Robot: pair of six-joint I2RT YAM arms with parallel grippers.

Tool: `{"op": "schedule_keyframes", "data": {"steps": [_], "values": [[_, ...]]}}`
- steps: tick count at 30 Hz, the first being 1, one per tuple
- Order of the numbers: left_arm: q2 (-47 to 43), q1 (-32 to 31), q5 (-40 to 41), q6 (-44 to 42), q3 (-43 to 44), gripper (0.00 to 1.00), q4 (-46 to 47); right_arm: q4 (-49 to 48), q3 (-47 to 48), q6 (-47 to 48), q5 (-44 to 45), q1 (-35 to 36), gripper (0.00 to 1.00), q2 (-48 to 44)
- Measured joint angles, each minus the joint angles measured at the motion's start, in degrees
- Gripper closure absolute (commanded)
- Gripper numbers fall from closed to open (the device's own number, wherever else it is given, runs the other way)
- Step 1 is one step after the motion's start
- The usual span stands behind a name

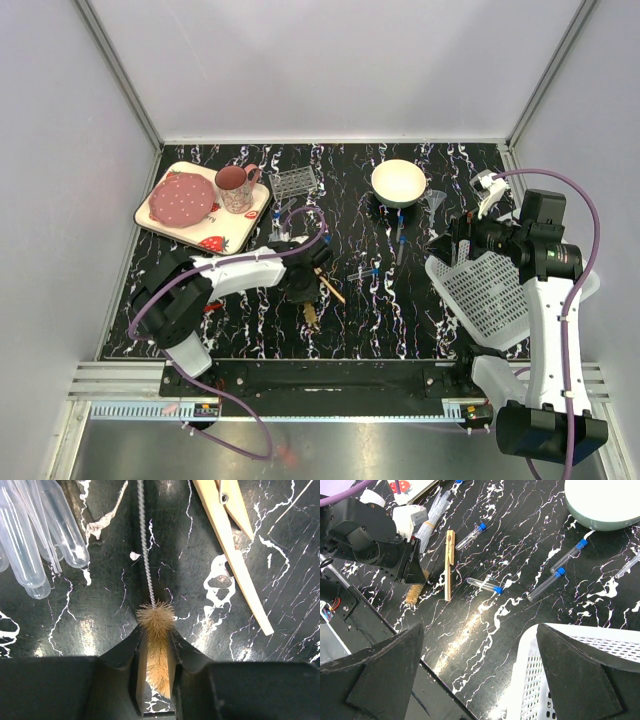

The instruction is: Organize the chemistry lab equipment

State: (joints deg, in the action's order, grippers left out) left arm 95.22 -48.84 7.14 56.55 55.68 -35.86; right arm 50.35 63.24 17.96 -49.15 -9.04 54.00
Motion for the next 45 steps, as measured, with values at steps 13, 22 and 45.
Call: {"op": "schedule_keyframes", "data": {"steps": [13, 22, 45], "values": [[-6.4, -1.3, 0.2, 0.1, -1.4, 0.95, -0.3, 0.0, 0.0, 0.3, -0.1, 0.0, 0.00, -1.0], [-22.7, -1.4, -0.1, -2.6, -4.7, 0.98, 2.3, 2.7, 0.0, 3.0, -5.7, 0.0, 0.00, -0.9], [-20.8, -10.0, -18.3, -12.1, 0.1, 1.00, 48.9, -33.2, -9.6, -45.6, -26.9, 4.2, 0.26, 4.6]]}}
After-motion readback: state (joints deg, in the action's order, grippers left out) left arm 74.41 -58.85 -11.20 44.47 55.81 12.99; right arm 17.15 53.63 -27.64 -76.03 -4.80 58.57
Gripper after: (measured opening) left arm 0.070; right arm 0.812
